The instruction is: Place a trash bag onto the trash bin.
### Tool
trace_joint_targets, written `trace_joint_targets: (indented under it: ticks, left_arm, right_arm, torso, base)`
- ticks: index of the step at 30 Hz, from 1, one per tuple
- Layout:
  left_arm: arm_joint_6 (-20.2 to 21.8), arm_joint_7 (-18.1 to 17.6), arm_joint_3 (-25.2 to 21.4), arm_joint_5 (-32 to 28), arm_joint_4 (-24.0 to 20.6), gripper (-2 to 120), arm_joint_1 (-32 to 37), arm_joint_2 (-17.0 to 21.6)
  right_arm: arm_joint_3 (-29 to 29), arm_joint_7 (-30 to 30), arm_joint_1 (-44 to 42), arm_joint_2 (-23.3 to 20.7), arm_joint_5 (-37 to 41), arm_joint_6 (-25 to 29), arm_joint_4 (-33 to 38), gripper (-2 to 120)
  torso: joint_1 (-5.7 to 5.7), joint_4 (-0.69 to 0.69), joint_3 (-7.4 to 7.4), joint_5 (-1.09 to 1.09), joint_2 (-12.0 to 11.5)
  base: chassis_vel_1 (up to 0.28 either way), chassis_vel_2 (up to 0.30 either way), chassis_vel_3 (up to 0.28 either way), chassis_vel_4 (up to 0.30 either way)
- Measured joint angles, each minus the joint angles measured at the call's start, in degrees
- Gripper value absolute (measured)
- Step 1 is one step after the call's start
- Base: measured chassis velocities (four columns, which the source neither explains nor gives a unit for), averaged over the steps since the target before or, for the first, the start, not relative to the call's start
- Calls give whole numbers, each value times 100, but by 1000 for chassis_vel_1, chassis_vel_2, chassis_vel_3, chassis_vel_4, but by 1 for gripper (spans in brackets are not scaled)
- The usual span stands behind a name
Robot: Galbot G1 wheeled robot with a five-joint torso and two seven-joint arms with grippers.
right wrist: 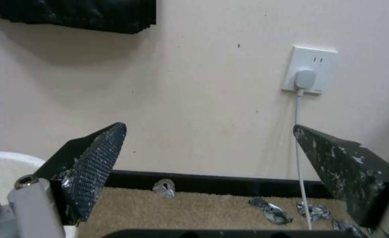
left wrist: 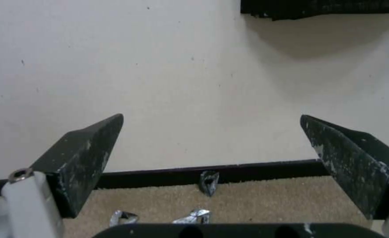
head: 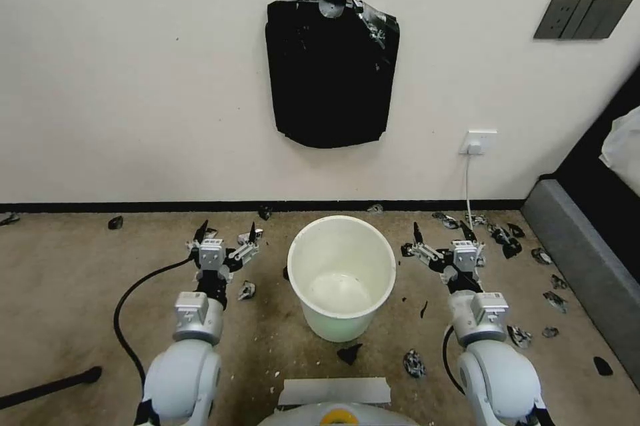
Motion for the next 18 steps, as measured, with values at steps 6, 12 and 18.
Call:
trace_joint_targets:
  ticks: [6,12,18]
  left_arm:
    - [0,0,0,0,0,100,0,0]
    - [0,0,0,0,0,100,0,0]
    - [0,0,0,0,0,100,0,0]
  right_arm:
    - [0,0,0,0,0,0,0,100]
    - [0,0,0,0,0,0,0,100]
    - [0,0,0,0,0,0,0,100]
  torso:
    - [0,0,0,0,0]
    - [0,0,0,0,0]
    - [0,0,0,0,0]
  base:
    - [0,0,0,0]
    - [0,0,0,0]
    - [0,0,0,0]
